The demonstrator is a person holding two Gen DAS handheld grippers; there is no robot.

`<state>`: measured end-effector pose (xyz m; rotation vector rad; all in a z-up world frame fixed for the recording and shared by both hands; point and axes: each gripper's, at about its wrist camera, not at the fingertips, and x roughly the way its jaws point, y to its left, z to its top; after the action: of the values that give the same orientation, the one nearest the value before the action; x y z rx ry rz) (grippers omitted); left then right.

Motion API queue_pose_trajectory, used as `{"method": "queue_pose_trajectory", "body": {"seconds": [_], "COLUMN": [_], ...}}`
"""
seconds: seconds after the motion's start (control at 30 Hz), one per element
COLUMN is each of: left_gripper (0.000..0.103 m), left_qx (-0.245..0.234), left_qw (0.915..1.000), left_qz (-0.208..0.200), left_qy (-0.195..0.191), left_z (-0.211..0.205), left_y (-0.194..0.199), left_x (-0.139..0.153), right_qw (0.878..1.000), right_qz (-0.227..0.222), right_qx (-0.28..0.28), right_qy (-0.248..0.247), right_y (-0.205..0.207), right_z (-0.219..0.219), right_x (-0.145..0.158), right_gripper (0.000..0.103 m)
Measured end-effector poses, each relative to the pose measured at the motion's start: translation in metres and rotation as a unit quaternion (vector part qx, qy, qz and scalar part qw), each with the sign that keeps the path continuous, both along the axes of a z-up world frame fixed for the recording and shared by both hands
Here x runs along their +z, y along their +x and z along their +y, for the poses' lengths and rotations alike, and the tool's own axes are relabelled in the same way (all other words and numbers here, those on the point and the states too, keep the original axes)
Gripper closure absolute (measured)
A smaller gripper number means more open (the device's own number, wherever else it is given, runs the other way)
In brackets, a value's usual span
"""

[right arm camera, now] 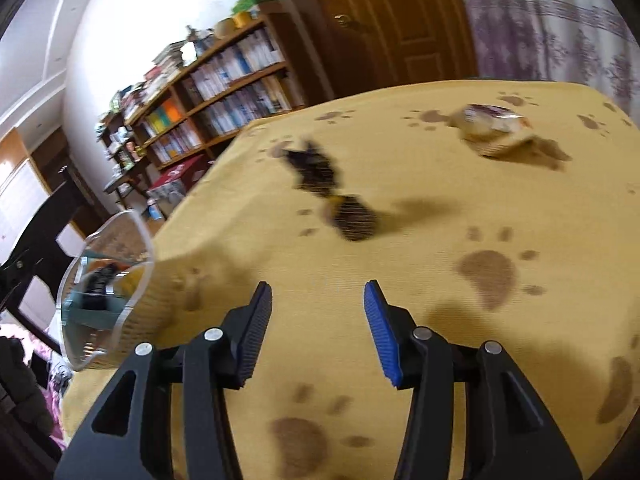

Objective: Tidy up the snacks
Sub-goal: 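Move both grippers back toward the dark wrapped candy and brown bag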

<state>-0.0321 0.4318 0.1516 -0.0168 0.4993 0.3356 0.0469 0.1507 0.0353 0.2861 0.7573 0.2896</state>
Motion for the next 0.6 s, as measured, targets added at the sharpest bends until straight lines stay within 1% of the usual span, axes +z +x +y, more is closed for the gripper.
{"method": "queue_pose_trajectory", "body": {"seconds": [0.17, 0.33, 0.6], "left_gripper": [0.004, 0.004, 0.004], "left_qx": [-0.039, -0.082, -0.147], "left_qw": [0.9991, 0.9959, 0.987], "left_qz": [0.013, 0.024, 0.036], "left_qy": [0.012, 0.029, 0.053], "left_z": [-0.031, -0.068, -0.129], "left_y": [0.004, 0.006, 0.008], "left_x": [-0.009, -0.017, -0.024], "right_qw": [0.999, 0.998, 0.995], "right_qz": [0.006, 0.001, -0.005], "right_qx": [-0.032, -0.052, -0.077], "right_qy": [-0.015, -0.036, -0.055], "right_y": [0.003, 0.003, 0.001], "right_z": [-0.031, -0.054, -0.079], "right_x": [-0.007, -0.008, -0.01], "right_gripper": [0.053, 0.053, 0.052]}}
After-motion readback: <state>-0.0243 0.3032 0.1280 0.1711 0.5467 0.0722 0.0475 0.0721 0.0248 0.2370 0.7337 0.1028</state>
